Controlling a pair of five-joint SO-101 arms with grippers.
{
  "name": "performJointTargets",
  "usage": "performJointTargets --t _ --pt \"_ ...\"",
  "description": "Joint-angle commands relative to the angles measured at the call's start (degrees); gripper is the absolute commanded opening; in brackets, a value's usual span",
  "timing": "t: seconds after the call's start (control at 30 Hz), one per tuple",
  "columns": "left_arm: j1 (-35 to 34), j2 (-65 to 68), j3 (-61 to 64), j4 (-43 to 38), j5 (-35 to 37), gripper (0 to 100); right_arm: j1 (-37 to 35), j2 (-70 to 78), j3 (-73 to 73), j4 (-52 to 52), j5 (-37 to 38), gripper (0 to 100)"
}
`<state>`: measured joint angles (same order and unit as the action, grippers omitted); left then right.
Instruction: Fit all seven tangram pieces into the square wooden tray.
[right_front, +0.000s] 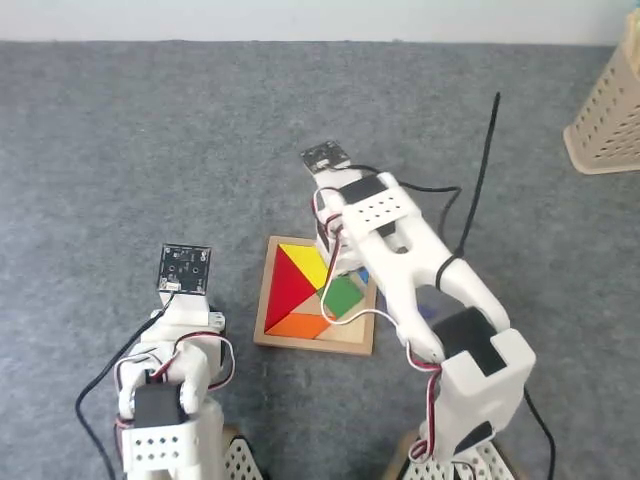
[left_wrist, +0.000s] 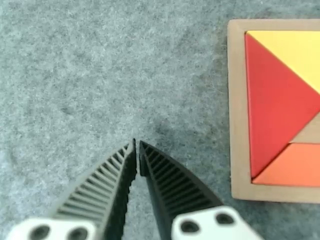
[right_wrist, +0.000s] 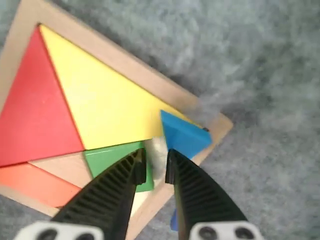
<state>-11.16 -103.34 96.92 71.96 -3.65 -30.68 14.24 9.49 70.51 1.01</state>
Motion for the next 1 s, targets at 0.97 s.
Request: performJointTargets --t 0.97 --pt "0.00 -1.14 -0.40 0.44 -0.26 1 4.79 -3.38 4.04 -8.92 7.91 20.3"
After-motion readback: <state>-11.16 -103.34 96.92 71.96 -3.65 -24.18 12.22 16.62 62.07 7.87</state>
